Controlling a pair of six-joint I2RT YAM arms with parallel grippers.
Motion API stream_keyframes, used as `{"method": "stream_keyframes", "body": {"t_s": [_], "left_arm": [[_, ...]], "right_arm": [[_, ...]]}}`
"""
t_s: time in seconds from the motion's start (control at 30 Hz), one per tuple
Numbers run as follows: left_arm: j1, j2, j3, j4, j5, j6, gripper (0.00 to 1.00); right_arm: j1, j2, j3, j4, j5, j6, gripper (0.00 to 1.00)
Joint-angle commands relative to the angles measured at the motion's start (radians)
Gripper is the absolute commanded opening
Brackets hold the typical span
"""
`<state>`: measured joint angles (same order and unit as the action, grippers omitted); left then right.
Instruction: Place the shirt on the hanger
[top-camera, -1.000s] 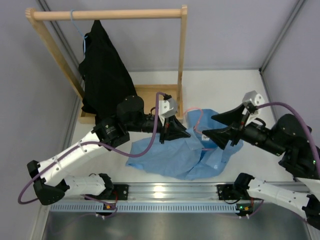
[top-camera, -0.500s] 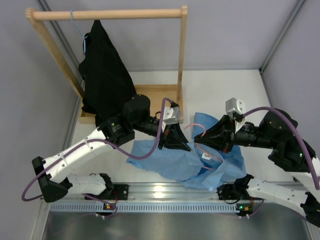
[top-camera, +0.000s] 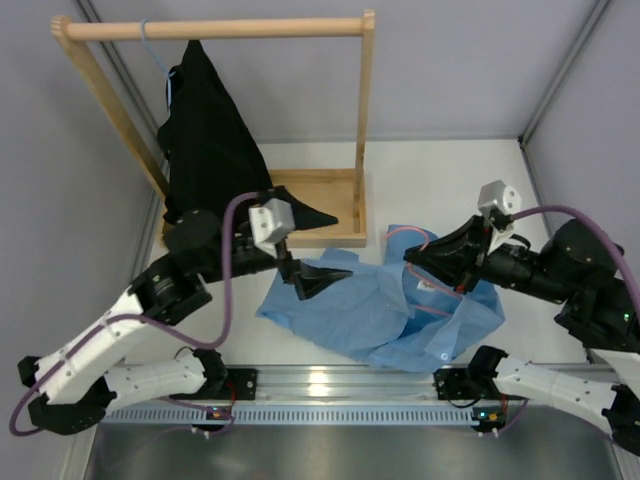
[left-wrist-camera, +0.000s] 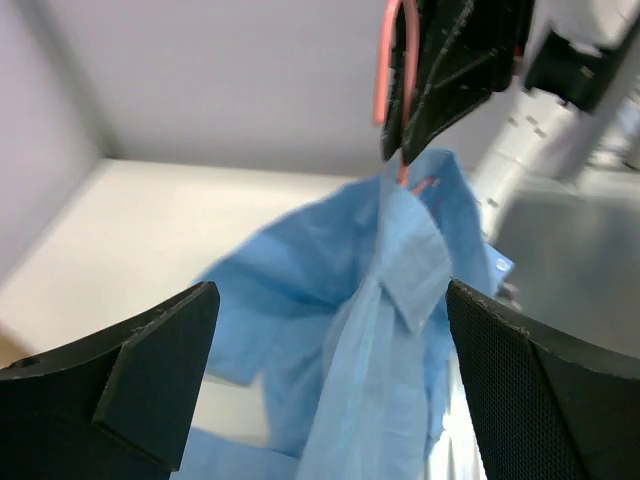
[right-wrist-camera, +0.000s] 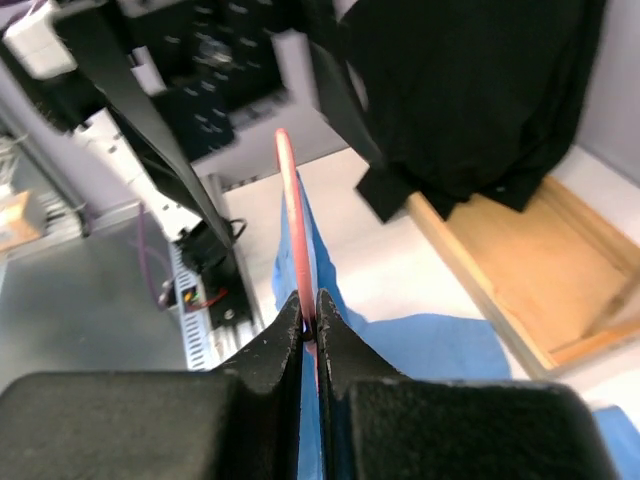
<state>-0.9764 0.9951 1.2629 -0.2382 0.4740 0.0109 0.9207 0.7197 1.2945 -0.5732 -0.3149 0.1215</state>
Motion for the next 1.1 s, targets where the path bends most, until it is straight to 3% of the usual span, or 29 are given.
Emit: {"method": "stream_keyframes", "body": {"t_s": [0.0,0.07,0.1,0.17,0.3,0.43,0.5,0.53,0.57,0.67,0.77,0.9,1.07], "left_arm": [[-0.001,-0.186,-0.054,0.043,-0.355,0.054,0.98],[-0.001,-0.254,-0.107,0.043,-0.47,0.031,0.98],[0.001,-0.318,-0.14,0.043,-0.608,0.009,0.98],[-0.001,-0.372,-0.253,0.043,-0.672,-0.062,0.98],[0.001,-0.437,-0.411,0.054,-0.638,-0.14,0.94],[-0.001,-0.414,-0.516,0.178,-0.563,-0.155,0.92],[0.001,-0.37,-0.534,0.229,-0.549,-0.154,0.85],[-0.001,-0.353,-0.533,0.228,-0.549,-0.154,0.8],[-0.001,-0.333,-0.522,0.259,-0.555,-0.154,0.52],[-0.001,-0.262,-0.499,0.263,-0.607,-0.163,0.0],[0.001,-0.233,-0.496,0.264,-0.794,-0.23,0.0],[0.001,-0.231,-0.536,0.243,-1.198,-0.389,0.0],[0.002,-0.21,-0.574,0.183,-1.292,-0.514,0.0]], "right_arm": [[0.007,-0.025,0.135,-0.036,0.198,-0.025,0.0],[0.007,-0.02,0.19,-0.086,0.24,-0.039,0.0],[0.007,-0.02,0.21,-0.097,0.272,-0.04,0.0],[0.007,-0.011,0.267,-0.123,0.289,-0.059,0.0],[0.007,0.047,0.393,-0.194,0.312,-0.089,0.0],[0.007,0.104,0.482,-0.241,0.343,-0.109,0.0],[0.006,0.124,0.511,-0.252,0.339,-0.111,0.0],[0.006,0.126,0.512,-0.252,0.339,-0.112,0.0],[0.006,0.129,0.514,-0.251,0.339,-0.111,0.0],[0.006,0.13,0.506,-0.251,0.355,-0.112,0.0],[0.007,0.129,0.491,-0.248,0.414,-0.114,0.0],[0.006,0.112,0.463,-0.231,0.606,-0.103,0.0],[0.006,0.089,0.431,-0.203,0.631,-0.111,0.0]]}}
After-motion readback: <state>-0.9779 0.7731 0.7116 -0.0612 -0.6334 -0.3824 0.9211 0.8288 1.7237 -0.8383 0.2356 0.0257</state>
